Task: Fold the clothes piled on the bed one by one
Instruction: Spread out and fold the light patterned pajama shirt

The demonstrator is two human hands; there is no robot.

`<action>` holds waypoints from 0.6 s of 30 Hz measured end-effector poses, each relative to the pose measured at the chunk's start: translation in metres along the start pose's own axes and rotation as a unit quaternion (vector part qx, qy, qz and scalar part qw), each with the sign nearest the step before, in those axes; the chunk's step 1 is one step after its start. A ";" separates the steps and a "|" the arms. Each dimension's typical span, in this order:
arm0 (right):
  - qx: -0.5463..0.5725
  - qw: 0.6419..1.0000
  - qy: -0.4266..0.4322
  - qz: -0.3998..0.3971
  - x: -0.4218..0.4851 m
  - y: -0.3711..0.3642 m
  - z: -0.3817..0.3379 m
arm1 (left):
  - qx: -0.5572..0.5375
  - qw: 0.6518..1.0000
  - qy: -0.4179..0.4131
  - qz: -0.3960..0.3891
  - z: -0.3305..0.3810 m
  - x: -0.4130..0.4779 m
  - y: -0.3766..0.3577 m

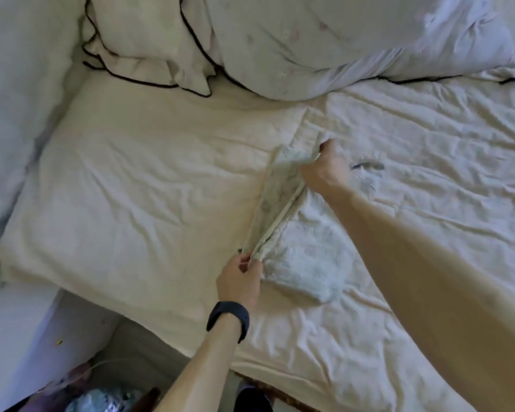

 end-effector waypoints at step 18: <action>-0.116 0.992 -0.010 -0.043 0.012 -0.092 -0.021 | 0.243 0.964 0.019 -0.108 -0.018 0.049 0.022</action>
Point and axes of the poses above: each hand's wrist, its own x-axis towards the middle knuckle, its own y-axis out of the back of the hand, z = x × y, the point moved 1 cm from there along x, towards the middle knuckle, and after that the axes turned 5 degrees about x, right-handed, at the moved point
